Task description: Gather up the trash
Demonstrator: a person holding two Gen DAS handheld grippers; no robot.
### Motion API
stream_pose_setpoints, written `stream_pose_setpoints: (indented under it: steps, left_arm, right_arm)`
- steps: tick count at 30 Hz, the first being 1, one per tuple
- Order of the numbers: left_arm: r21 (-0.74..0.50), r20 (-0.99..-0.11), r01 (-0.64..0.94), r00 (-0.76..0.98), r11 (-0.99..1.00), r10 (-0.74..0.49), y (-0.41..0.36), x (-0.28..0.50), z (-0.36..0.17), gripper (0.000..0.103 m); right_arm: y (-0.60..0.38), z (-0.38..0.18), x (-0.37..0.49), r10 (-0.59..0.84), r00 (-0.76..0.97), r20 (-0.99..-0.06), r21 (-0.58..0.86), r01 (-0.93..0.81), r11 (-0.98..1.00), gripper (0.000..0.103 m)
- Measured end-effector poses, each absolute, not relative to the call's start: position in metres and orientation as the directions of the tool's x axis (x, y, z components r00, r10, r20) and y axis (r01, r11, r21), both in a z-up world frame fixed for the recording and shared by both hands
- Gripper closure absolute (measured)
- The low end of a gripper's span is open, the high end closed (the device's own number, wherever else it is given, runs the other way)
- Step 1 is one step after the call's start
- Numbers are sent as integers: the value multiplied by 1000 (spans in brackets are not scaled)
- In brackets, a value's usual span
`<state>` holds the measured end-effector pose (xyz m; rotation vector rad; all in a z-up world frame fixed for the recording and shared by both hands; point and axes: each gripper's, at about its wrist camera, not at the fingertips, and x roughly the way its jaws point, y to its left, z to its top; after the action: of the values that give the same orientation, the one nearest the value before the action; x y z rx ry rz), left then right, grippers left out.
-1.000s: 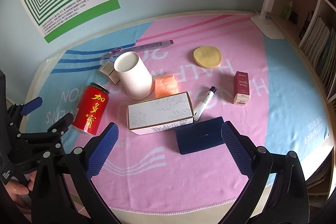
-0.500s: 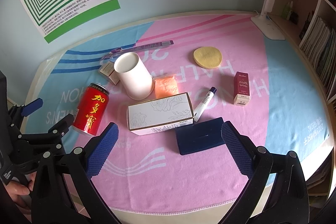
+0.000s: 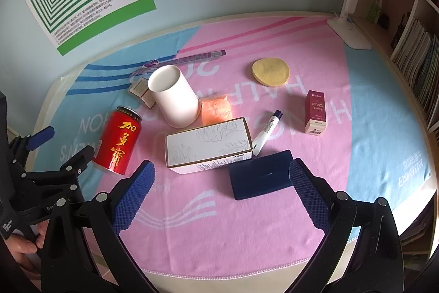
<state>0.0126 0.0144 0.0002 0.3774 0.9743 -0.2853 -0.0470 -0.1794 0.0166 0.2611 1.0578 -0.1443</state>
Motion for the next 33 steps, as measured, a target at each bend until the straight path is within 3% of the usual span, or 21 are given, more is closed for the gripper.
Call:
stream_pose_setpoints:
  steps: [33]
  left_arm:
    - [123,-907,405,416,906,-63,20,35,-37,6]
  right_arm:
    - [-157,-15,-21,64,404,-913,148,181,972,6]
